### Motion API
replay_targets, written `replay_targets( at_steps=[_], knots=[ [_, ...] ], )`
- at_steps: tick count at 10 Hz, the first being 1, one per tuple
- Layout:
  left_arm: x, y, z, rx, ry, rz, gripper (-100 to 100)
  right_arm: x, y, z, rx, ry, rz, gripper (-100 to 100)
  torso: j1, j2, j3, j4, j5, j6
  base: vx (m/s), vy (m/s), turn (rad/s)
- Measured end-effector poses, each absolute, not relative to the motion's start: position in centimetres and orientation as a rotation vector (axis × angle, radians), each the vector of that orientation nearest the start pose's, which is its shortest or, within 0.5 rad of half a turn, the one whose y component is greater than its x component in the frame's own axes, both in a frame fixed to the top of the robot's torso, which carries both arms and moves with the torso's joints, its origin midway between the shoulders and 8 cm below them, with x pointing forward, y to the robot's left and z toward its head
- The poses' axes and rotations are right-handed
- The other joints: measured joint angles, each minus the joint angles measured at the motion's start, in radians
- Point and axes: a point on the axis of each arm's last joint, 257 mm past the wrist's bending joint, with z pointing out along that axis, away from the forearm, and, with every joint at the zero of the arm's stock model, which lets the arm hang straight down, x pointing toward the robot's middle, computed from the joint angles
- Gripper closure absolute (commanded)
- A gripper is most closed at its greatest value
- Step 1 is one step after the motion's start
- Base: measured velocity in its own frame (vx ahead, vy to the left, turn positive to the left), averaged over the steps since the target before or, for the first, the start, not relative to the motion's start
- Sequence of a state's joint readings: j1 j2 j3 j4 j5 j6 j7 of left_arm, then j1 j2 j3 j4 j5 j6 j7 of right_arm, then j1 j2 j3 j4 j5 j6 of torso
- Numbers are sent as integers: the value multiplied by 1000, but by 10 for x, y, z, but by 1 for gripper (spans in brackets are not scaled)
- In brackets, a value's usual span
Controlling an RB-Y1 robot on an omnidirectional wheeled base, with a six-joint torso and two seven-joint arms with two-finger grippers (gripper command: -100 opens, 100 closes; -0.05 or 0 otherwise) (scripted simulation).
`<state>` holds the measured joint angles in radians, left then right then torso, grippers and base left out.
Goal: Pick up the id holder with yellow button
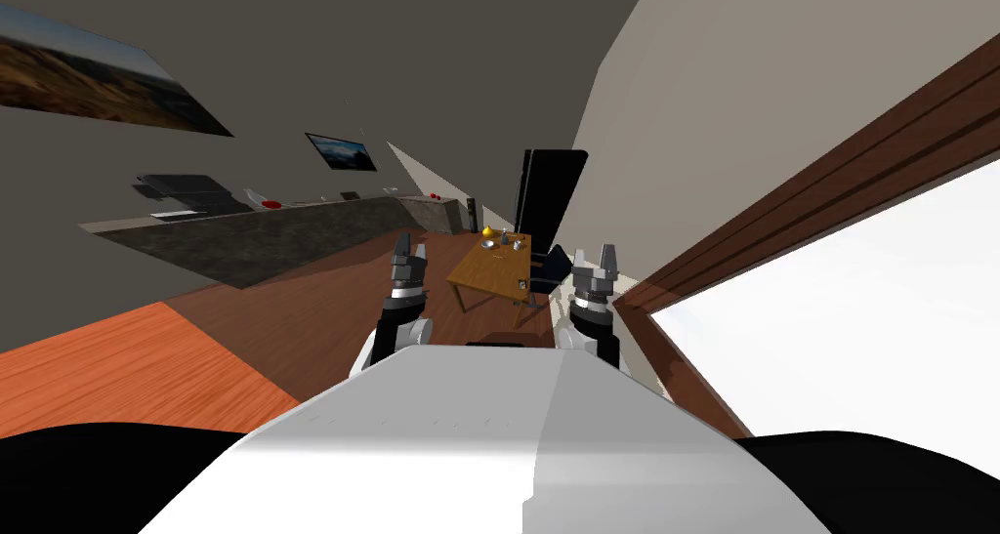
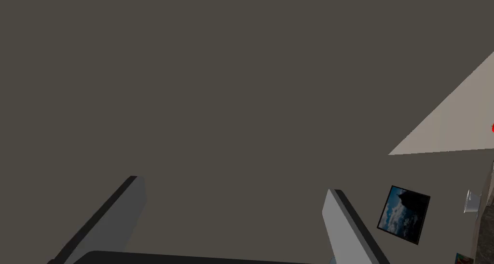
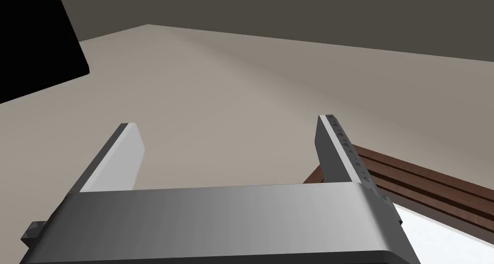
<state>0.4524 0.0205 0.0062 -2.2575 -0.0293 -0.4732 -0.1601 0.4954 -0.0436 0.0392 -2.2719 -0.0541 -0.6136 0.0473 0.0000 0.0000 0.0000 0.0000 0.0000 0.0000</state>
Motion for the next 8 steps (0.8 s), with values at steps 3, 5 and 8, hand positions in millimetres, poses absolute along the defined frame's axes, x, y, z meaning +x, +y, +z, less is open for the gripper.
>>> replay_targets(
  at_steps=[3, 5, 8],
  knots=[
    [357, 272, 25, -566, 685, -1144, 0, 352, -272, 13, 659, 603, 1418, -100, -1, 0, 0, 0, 0, 0, -4, -4, 112],
    [357, 272, 25, -566, 685, -1144, 0, 369, -277, -11, 742, 642, 1461, -100, -1, 0, 0, 0, 0, 0, -2, -13, 66],
    [357, 272, 25, -566, 685, -1144, 0, 392, -288, -38, 849, 688, 1503, -100, -1, 0, 0, 0, 0, 0, -3, -15, 136]
  ],
)
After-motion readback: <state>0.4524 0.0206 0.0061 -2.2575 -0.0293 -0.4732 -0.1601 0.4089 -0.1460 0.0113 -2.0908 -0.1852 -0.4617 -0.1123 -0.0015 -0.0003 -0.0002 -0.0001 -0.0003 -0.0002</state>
